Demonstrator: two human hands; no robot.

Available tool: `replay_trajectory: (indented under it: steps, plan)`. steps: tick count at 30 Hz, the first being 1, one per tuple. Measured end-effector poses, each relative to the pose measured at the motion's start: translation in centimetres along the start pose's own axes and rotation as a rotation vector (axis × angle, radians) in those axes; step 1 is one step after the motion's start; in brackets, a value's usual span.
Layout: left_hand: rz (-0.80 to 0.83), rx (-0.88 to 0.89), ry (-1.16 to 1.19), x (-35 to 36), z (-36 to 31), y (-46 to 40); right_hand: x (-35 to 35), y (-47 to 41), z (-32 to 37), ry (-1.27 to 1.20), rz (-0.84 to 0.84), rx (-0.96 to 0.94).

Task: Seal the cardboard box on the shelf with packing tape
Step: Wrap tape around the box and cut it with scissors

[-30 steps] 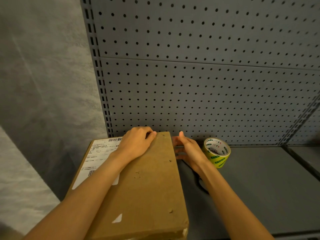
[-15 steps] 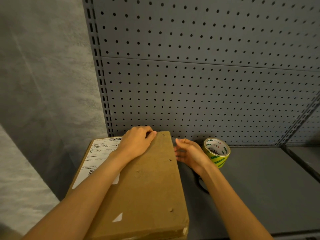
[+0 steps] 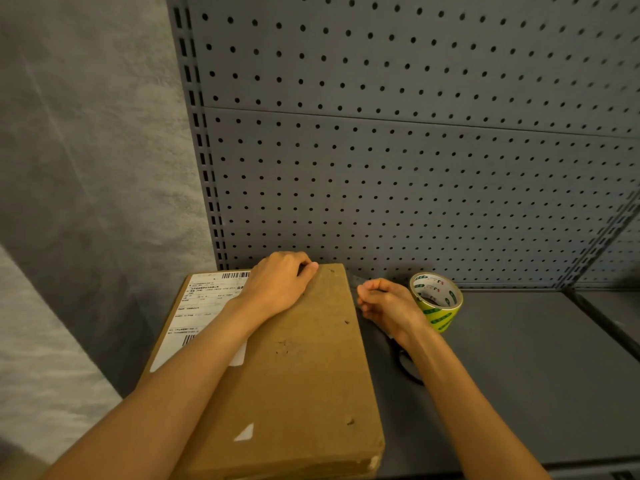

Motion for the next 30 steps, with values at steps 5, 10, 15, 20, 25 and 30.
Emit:
replay_trajectory:
  steps: [5, 10, 15, 20, 25, 30]
  plan:
    - [-0.005, 0.006, -0.004, 0.1, -0.1, 0.0, -0.7, 0.1, 0.8, 0.062, -0.042, -0.016]
    - [0.002, 0.008, 0.001, 0.2, -0.2, 0.0, 0.1, 0.1, 0.0, 0.091, -0.024, 0.007]
    - [-0.01, -0.011, 0.005, 0.0, 0.2, -0.1, 1.7, 0.1, -0.4, 0.117, -0.002, 0.015]
    - [-0.014, -0.027, 0.0, 0.1, 0.4, -0.3, 2.1, 0.6, -0.5, 0.12, -0.043, 0.007]
    - [-0.019, -0.022, 0.005, 0.0, 0.4, -0.3, 2.3, 1.5, -1.3, 0.207, -0.097, -0.001]
    - [-0.022, -0.019, 0.01, 0.0, 0.3, -0.2, 1.9, 2.3, 1.9, 0.303, -0.192, -0.226]
Point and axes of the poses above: each hand's wrist, its own y-axis away from the middle knuckle, its own x-axis out of the palm, z = x × y, the point moved 6 cm from there along -y, towards the middle knuckle, and after that the axes turned 4 degrees about -z, right-handed, at the moved point
